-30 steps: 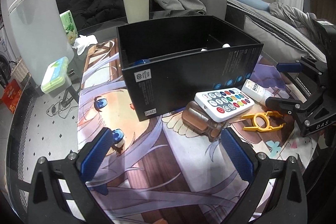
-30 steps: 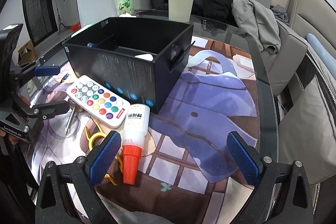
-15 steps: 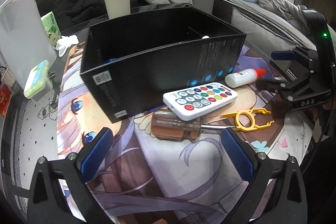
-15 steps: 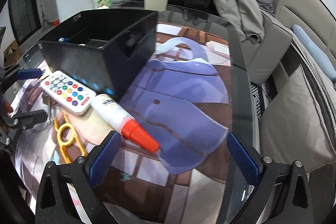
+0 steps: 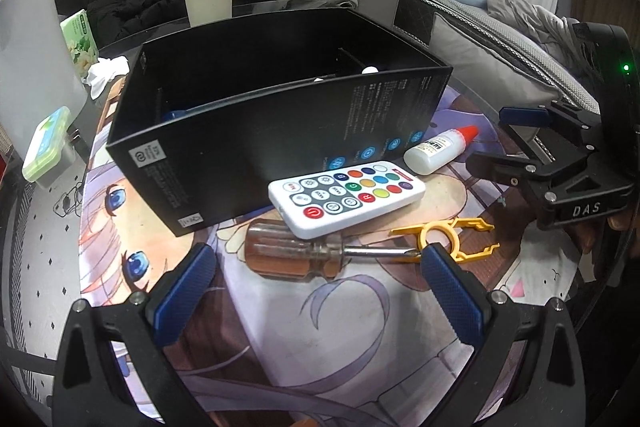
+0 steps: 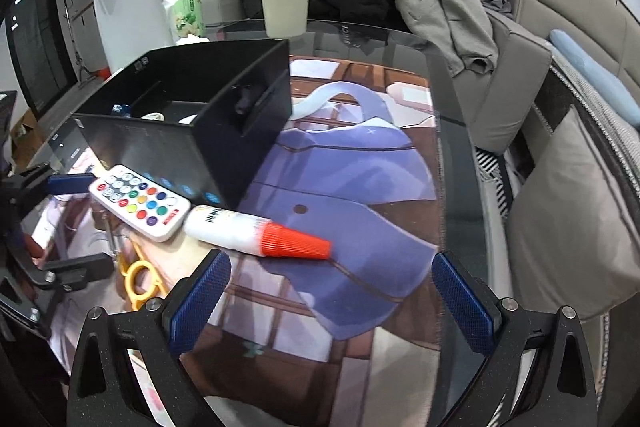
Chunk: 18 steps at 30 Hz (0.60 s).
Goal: Organize rigid objects
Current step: 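Move the right tool to the white glue bottle while the left tool approaches the orange-handled screwdriver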
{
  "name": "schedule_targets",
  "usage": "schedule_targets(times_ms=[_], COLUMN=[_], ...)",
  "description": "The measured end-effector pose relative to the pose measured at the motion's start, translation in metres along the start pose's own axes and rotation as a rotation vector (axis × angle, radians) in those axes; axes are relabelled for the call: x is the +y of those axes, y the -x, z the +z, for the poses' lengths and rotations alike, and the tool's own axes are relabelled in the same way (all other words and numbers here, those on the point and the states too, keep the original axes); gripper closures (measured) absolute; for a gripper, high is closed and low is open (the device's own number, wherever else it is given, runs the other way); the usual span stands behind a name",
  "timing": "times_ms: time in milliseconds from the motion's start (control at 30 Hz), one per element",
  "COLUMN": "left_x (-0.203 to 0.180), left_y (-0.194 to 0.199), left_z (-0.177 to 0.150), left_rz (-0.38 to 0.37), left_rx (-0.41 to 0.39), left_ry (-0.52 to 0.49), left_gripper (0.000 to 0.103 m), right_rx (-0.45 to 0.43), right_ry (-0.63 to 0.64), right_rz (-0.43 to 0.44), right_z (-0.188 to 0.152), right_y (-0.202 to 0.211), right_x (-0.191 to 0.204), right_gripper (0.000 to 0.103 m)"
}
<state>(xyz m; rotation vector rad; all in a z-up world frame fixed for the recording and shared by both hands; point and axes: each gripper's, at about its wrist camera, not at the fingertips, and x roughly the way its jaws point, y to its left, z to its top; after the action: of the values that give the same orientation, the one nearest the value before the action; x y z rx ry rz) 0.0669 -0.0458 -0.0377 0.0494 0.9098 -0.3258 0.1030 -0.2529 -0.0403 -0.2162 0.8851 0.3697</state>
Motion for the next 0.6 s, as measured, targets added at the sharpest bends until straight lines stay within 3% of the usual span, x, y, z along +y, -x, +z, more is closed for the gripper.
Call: schedule_targets(times_ms=[333,600], left_x=[0.003,0.007], left_y=[-0.005,-0.005], left_z=[0.002,0.002], left_rz=[0.013,0.022], left_rx=[0.01,0.009], left_ry=[0.042,0.045], left_gripper=[0.0,0.0], right_rx=[0.018,0.032], right_ry=[-0.045,-0.09], right_rz=[0.075,0.07], right_z=[0.004,0.011], right_y=[-0.01,-0.02], right_x=[0.02,0.022], right_gripper=[0.001,0.001])
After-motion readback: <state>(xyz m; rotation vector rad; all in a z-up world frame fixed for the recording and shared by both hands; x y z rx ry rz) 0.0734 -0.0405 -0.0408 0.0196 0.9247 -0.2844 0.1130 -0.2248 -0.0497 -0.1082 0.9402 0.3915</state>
